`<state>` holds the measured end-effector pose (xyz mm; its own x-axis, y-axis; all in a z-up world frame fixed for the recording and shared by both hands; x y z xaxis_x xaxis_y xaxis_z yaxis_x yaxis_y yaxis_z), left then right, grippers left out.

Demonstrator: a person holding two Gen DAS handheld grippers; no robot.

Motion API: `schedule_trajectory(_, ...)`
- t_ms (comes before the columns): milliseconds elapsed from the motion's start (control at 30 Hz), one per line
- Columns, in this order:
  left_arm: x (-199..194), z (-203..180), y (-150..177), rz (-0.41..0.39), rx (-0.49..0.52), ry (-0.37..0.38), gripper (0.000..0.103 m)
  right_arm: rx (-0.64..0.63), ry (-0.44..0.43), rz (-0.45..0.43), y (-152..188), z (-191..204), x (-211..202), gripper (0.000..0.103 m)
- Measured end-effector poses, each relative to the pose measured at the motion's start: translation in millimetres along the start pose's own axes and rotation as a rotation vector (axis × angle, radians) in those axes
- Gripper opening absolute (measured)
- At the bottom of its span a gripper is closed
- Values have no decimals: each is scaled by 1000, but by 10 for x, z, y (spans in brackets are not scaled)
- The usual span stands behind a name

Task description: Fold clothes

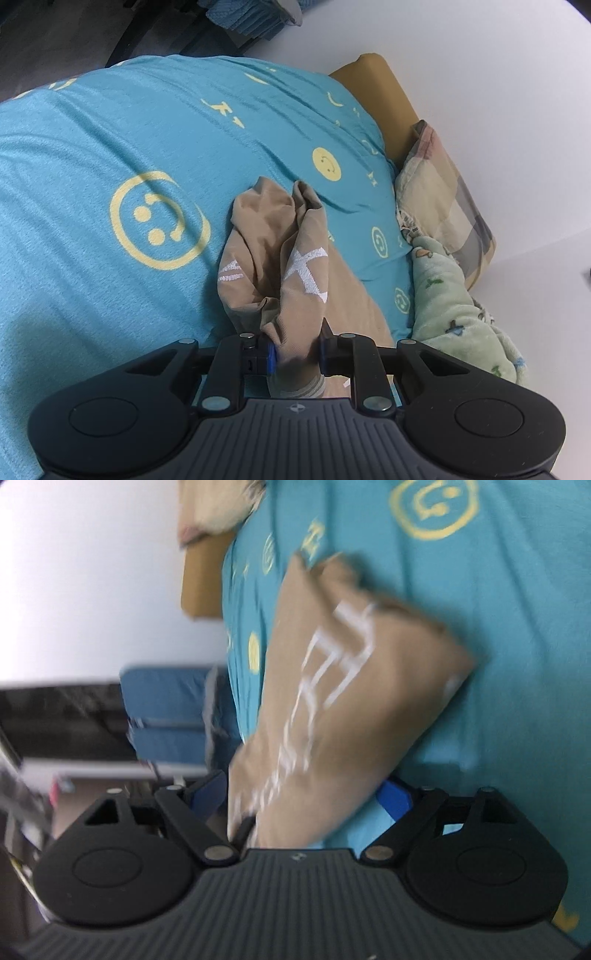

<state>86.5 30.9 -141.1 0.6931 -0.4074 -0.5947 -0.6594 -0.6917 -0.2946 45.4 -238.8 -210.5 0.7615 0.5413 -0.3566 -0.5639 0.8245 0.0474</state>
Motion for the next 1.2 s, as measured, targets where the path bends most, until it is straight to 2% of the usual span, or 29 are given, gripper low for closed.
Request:
schedule_trajectory(133, -8, -58, -5, -4, 14, 19, 20, -60, 83, -42, -32, -25, 1, 52)
schedule_trajectory(167, -7, -62, 0, 3, 4, 31, 19, -79, 112, -48, -21, -42, 7, 38)
schedule_trajectory(300, -52, -83, -3, 18, -6, 40, 18, -113, 111, -70, -3, 8, -48, 22)
schedule_trajectory(500, -388, -309, 84, 70, -2, 130, 18, -240, 108, -152, 174, 332, -490, 19)
schedule_trajectory(667, -747, -584, 365, 138, 29, 203, 18, -288, 123, -240, 332, 507, -1193, 19)
schedule_trajectory(867, -886, -1099, 808, 272, 47, 287, 18, -312, 99, -338, 330, 711, -2128, 19)
schedule_trajectory(1000, -694, -1677, 1151, 359, 108, 296, 18, -296, 101, -370, 35, 709, -2657, 20)
schedule_trajectory(1133, -385, -2376, 1521, 419, 186, 312, 18, -258, 107, -418, -509, 736, -3065, 20)
schedule_trajectory(1200, -220, -2801, 1672, 435, 222, 346, 18, -261, 117, -450, -835, 829, -3268, 20)
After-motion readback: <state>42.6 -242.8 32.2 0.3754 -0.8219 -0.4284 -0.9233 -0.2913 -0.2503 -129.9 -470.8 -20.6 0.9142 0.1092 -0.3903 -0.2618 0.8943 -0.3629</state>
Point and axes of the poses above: each gripper's, at about its wrist camera, not at the fingertips, and x roughly the way its jaws point, z to its left, y to its underside, the point moved 6 cm from there along x, roughly the way its jaws point, and after that the axes turned 1 degree about z, right-handed, at the moved point
